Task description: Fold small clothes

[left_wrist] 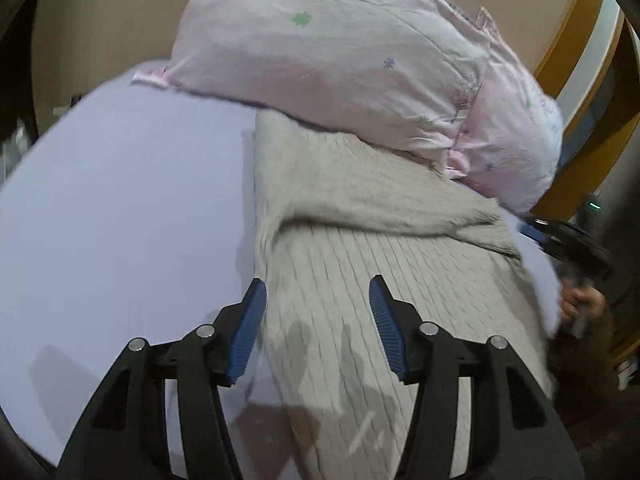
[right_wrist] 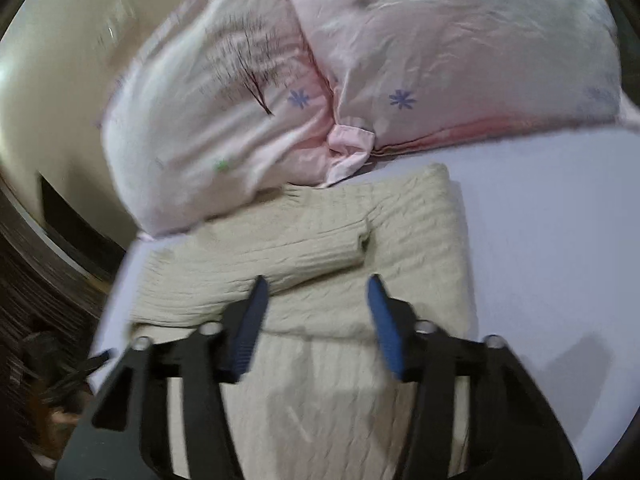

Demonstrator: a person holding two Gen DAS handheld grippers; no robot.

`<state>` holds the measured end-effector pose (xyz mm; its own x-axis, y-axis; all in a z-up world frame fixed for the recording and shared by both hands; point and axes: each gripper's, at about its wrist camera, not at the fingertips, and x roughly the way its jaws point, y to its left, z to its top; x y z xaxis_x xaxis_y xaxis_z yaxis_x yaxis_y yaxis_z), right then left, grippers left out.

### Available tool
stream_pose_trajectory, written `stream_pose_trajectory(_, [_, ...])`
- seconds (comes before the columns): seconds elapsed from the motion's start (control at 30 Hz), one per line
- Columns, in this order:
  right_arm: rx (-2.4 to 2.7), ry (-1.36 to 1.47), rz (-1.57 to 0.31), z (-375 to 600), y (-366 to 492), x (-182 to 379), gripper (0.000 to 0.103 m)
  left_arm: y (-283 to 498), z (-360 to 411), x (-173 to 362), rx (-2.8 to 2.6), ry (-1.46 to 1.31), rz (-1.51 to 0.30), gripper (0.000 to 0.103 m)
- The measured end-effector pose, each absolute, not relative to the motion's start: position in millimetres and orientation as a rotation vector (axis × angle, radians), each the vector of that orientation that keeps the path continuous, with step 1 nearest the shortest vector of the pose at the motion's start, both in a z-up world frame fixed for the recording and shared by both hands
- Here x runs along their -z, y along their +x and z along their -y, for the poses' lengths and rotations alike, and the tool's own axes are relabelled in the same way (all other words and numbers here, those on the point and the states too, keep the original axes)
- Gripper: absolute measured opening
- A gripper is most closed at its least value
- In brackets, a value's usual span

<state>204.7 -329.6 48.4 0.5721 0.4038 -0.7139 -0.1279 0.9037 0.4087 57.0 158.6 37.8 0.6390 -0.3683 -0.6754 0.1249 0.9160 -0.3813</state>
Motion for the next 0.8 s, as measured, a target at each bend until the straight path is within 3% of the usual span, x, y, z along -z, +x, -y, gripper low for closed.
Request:
stream_pose_trajectory(0.2, [-0.274,0.276,-1.031,299.2,240.6,-27.6,0.023,27.0,-152.6,-24.1,0.332,-0.327,-0.86,0.062])
stream_pose_trajectory(0.47, [-0.205,0.271,-1.027,269.1,285.1,-22.9,0.026,30.2,-147.5,-14.5,0.312,-0.293,-0.88,0.067])
stream_pose_trajectory(0.6, [-0.155,0.352,-1.024,288.2,269.5,-21.7,0.041,26.5,-154.6,-9.4,0.324,-0.326,-0.87,0.068])
stream_pose_trajectory(0.77, [-0.186,0.486,-1.044,297.0,268.6,-9.9,0.04,26.1,-154.5,-9.2,0.331,-0.327,-0.867,0.069])
stream_pose_trajectory(0.8, [-0.198,0.499,-1.031,295.5,271.4,-8.3,0.035,25.5,-154.4,-9.3,0.332,-0.329,-0.867,0.069])
